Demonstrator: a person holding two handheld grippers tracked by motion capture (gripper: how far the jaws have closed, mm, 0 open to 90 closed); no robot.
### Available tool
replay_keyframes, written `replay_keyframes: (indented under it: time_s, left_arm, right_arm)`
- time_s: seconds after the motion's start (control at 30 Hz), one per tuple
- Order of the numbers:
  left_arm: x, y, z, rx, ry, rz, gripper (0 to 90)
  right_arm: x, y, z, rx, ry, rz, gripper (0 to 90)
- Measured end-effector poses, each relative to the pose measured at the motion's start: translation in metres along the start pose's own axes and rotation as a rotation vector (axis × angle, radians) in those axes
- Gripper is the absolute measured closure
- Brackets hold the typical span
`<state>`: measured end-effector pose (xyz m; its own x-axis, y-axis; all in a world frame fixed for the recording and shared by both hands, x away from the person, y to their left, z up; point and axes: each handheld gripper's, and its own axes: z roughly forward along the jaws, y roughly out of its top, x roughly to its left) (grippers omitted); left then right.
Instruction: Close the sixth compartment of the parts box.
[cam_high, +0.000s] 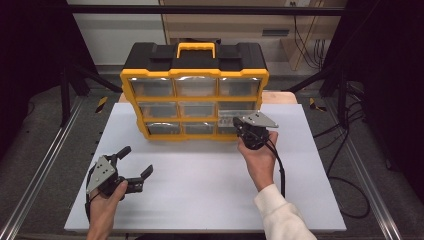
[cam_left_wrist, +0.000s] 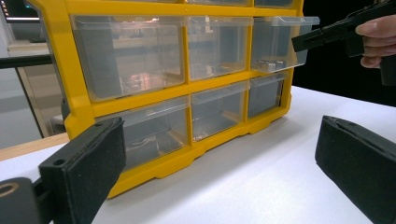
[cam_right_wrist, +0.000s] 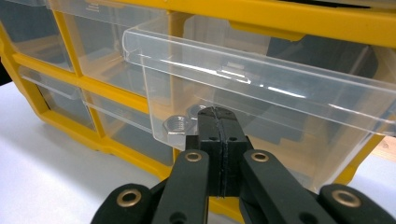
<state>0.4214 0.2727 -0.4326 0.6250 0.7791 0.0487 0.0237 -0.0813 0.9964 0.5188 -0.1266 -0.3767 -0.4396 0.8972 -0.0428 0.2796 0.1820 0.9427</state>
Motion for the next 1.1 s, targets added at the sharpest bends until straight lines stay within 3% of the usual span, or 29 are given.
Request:
replay_keyframes:
  time_s: [1.1]
  left_arm:
    - [-0.001,0.0,0.0,0.0,-0.008,-0.001,1.8]
  right_arm:
    - [-0.003,0.003,0.012,0.002,0.008,0.011,90.0]
